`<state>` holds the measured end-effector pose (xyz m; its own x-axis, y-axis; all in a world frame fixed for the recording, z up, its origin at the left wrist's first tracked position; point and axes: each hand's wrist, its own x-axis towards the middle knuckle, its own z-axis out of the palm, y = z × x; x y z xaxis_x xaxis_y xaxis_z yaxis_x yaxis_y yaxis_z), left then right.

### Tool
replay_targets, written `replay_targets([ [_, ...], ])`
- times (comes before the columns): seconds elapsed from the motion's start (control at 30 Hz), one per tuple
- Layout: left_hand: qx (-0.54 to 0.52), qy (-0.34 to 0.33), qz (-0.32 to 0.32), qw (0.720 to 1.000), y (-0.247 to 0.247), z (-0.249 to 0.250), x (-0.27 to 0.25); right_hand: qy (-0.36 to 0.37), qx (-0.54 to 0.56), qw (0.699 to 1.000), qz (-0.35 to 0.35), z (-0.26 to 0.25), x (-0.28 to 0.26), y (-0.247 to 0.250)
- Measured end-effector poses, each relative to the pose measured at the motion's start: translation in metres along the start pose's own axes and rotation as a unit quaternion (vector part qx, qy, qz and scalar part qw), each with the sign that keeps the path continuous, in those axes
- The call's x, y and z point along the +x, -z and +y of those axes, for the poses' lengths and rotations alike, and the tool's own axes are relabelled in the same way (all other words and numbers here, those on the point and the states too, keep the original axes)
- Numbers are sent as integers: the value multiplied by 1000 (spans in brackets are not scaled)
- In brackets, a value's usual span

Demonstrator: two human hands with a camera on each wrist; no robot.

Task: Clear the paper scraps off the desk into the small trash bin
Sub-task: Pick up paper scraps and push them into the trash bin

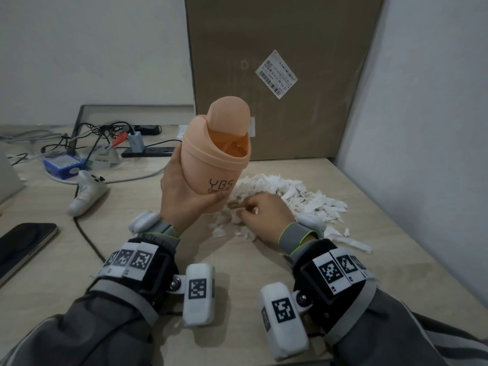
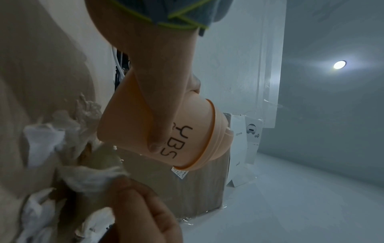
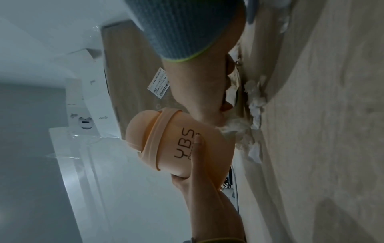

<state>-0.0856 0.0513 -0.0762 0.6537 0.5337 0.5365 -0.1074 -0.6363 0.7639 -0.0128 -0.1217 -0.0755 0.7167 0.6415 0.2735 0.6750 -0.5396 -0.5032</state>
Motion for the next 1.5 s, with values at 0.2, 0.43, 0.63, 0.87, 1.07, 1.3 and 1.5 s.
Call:
replay_targets([
  [0.2,-3,11,4,1000,1,1,-1,-155,299,936,106,9,1,18],
  [0.43,-5,12,6,1000,1,1,-1,-234,315,920,-11,28,-6,33],
  [0.63,1,16,4,1000,0,0,0,-245,347,900,-99,22,-10,35],
  [0.87,5,19,0,1000,1,0,0,-252,315,913,-62,26,-6,31],
  [1.07,-4,11,1,1000,2,3,-1,-157,61,981,-99,23,-1,23],
  [1.3,3,13,-3,1000,1,-2,1,-66,-36,995,-69,15,-2,19],
  [1.5,2,9,0,1000,1,1,0,-24,-52,992,-109,11,-3,20],
])
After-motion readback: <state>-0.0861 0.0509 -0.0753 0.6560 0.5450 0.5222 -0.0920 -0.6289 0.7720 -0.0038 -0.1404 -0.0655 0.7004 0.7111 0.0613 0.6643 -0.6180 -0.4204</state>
